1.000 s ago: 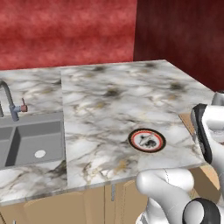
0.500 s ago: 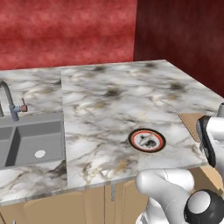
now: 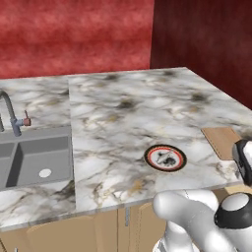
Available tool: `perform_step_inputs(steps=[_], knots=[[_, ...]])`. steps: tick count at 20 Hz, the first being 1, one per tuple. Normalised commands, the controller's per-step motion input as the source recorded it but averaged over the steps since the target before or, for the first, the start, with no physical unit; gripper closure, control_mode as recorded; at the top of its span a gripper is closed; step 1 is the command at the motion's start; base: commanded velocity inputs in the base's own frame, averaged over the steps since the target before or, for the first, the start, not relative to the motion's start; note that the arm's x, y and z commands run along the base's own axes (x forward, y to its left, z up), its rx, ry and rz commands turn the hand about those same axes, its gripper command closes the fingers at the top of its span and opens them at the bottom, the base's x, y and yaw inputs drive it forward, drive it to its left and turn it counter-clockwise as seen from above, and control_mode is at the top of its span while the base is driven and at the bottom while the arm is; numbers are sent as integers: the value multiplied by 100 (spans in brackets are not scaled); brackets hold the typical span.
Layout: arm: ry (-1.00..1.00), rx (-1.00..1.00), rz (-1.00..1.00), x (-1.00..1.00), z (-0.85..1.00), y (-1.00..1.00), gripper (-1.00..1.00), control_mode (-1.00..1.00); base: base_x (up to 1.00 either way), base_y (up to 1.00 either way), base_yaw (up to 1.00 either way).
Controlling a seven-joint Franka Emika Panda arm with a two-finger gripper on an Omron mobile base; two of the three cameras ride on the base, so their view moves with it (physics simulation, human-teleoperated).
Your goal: Pick up the knife from the drawer and place it on the cutting board. Then place the meat from the plate to the cutting board.
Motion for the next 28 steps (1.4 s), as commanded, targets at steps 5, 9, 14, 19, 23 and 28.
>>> perform_step_inputs(steps=[5,9,14,19,23,28], knots=[[1,3,0,-13,-49,-49,-100,-100,0,0,0],[6,0,0,-27,-58,-24,-100,-100,0,0,0],[9,0,0,-8,-38,-1,-100,-100,0,0,0],[5,0,1,-14,-22,-7,-100,-100,0,0,0],[1,0,3,-28,-38,-12,-100,-100,0,0,0],[0,1,6,-24,-33,-10,-100,-100,0,0,0]])
